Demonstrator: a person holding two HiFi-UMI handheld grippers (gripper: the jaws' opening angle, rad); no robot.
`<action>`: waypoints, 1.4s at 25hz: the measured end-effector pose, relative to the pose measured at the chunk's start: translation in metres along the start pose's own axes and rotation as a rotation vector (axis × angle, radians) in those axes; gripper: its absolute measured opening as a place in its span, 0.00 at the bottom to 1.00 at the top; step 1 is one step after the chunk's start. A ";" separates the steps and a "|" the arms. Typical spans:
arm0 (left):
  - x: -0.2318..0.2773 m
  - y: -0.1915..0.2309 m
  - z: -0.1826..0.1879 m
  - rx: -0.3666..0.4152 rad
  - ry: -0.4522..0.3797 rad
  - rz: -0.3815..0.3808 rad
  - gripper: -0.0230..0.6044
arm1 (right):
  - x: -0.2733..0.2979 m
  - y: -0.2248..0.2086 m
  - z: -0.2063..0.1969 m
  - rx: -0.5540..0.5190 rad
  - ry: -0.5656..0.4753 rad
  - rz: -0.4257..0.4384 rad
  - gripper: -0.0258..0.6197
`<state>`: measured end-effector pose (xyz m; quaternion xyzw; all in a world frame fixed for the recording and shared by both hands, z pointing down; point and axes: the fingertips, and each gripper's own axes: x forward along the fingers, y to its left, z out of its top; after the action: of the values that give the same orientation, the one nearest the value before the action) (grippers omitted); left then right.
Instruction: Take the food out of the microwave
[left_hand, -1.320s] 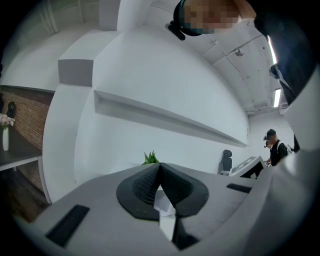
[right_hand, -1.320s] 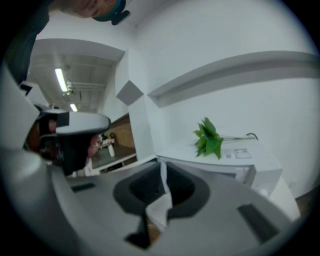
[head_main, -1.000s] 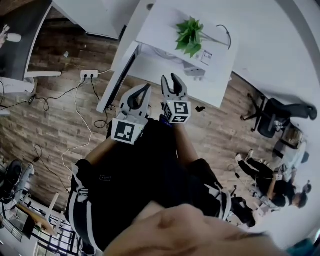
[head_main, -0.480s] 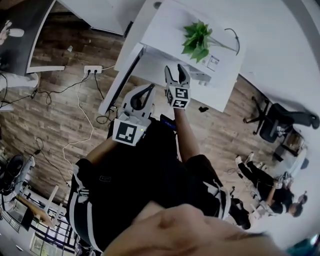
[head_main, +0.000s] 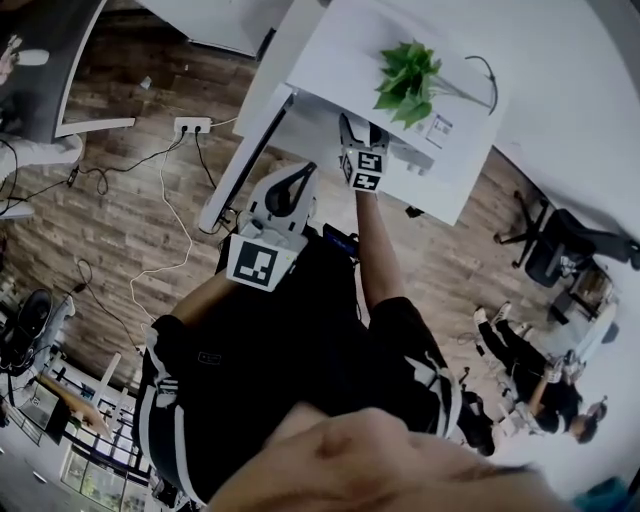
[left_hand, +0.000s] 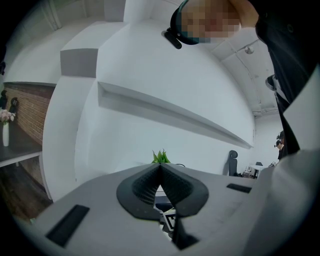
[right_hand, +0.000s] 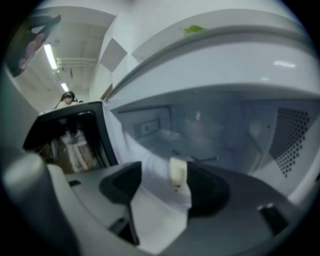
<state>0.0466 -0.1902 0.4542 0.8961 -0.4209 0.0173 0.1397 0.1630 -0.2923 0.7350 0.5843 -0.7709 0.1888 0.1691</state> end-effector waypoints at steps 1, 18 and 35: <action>0.001 0.001 0.000 0.000 0.001 0.001 0.09 | 0.004 -0.003 -0.002 -0.003 0.010 -0.003 0.47; 0.017 0.018 -0.008 0.000 0.037 0.018 0.09 | 0.055 -0.034 -0.018 -0.111 0.111 -0.025 0.50; 0.017 0.028 -0.015 -0.022 0.065 0.032 0.09 | 0.071 -0.043 -0.025 -0.149 0.153 -0.080 0.50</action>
<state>0.0375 -0.2162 0.4774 0.8866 -0.4307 0.0438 0.1629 0.1868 -0.3502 0.7946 0.5843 -0.7438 0.1682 0.2775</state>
